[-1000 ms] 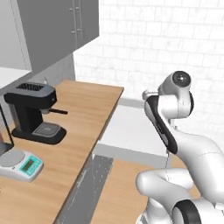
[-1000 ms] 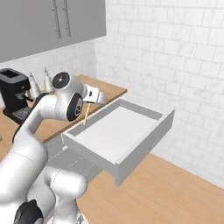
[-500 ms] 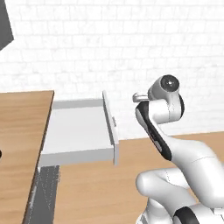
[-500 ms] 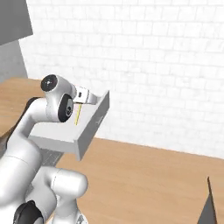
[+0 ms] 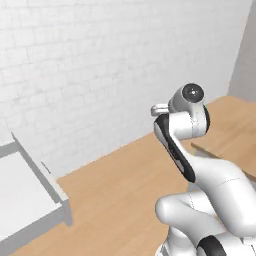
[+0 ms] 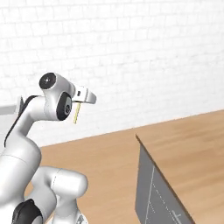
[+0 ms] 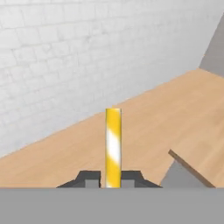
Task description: Take a straw from the drawer in front and place it inside the glass cup on the dining counter.
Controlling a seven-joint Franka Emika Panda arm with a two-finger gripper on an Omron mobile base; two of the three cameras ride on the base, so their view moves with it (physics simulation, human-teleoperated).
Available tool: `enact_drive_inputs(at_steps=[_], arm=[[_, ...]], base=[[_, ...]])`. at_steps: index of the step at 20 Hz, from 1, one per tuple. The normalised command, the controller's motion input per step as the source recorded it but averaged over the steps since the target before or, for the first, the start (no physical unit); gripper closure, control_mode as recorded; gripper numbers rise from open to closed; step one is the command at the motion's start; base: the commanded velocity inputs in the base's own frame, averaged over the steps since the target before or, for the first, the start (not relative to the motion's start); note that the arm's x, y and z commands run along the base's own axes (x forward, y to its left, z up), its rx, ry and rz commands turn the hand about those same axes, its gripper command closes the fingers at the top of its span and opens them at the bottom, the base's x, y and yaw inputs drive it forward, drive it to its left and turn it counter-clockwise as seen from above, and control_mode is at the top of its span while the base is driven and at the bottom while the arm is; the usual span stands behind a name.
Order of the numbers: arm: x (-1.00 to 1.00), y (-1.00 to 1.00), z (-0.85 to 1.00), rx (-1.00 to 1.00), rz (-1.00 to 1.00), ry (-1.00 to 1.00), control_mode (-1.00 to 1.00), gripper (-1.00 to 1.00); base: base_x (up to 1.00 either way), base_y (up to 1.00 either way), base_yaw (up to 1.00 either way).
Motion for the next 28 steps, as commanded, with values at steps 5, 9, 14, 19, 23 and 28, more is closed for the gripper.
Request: enact_drive_inputs(at_steps=[5,9,14,19,23,28], arm=[[0.0,0.0,0.0,0.0,0.0,0.0,1.0,1.0],[0.0,0.0,0.0,0.0,0.0,0.0,1.0,1.0],[0.0,0.0,0.0,0.0,0.0,0.0,1.0,1.0],[0.0,0.0,0.0,0.0,0.0,0.0,1.0,1.0],[0.0,0.0,0.0,0.0,0.0,0.0,1.0,1.0],[0.0,0.0,0.0,0.0,0.0,0.0,1.0,1.0]], base=[[0.59,0.06,-0.48],[1.0,0.26,-0.18],[1.0,0.11,-0.14],[1.0,0.0,-0.23],[1.0,0.0,-0.35],[1.0,0.0,-0.47]])
